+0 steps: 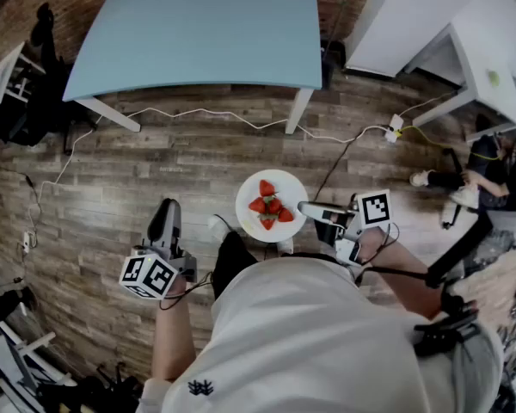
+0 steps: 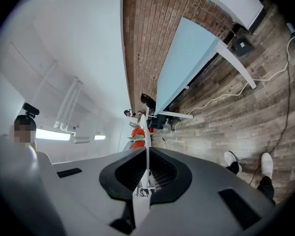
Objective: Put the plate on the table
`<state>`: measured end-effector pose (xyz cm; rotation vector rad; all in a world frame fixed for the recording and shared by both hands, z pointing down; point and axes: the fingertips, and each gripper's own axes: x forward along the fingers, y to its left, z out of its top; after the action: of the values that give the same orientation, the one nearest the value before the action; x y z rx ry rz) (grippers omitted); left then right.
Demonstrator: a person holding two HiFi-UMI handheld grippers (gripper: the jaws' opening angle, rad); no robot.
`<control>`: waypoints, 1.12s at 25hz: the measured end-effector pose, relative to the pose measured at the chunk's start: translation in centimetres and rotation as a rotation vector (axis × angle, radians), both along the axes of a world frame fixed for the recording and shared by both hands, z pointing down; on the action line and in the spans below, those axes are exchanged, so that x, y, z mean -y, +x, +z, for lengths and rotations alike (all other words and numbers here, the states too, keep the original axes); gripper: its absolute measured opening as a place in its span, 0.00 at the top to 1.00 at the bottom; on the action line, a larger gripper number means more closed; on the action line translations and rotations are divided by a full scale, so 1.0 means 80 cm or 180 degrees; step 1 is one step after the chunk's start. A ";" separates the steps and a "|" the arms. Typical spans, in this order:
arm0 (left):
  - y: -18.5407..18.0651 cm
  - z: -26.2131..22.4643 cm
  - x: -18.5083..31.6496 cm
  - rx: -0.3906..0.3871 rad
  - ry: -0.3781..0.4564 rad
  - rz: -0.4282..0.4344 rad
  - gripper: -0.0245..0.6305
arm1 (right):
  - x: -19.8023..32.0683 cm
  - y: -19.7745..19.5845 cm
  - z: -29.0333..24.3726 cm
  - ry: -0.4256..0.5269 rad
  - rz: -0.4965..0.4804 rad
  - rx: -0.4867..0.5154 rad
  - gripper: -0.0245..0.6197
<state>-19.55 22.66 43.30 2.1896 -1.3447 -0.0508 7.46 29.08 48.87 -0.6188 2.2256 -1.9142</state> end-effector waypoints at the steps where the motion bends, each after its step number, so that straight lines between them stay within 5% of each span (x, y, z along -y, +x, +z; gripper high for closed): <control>1: 0.015 -0.004 -0.013 0.0052 0.0006 0.0013 0.86 | -0.006 0.016 -0.001 0.0043 -0.0035 -0.0041 0.94; 10: 0.117 -0.016 -0.079 0.0590 0.0054 0.0313 0.90 | -0.038 0.076 -0.017 0.0225 -0.0035 0.0107 0.94; 28: 0.153 0.006 -0.114 0.0415 -0.0138 0.0437 0.96 | -0.053 0.089 -0.016 0.0172 -0.0040 0.0152 0.94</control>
<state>-7.33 31.79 43.77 2.2757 -1.2480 0.1744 14.54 33.33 47.56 -0.5468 2.2490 -1.8480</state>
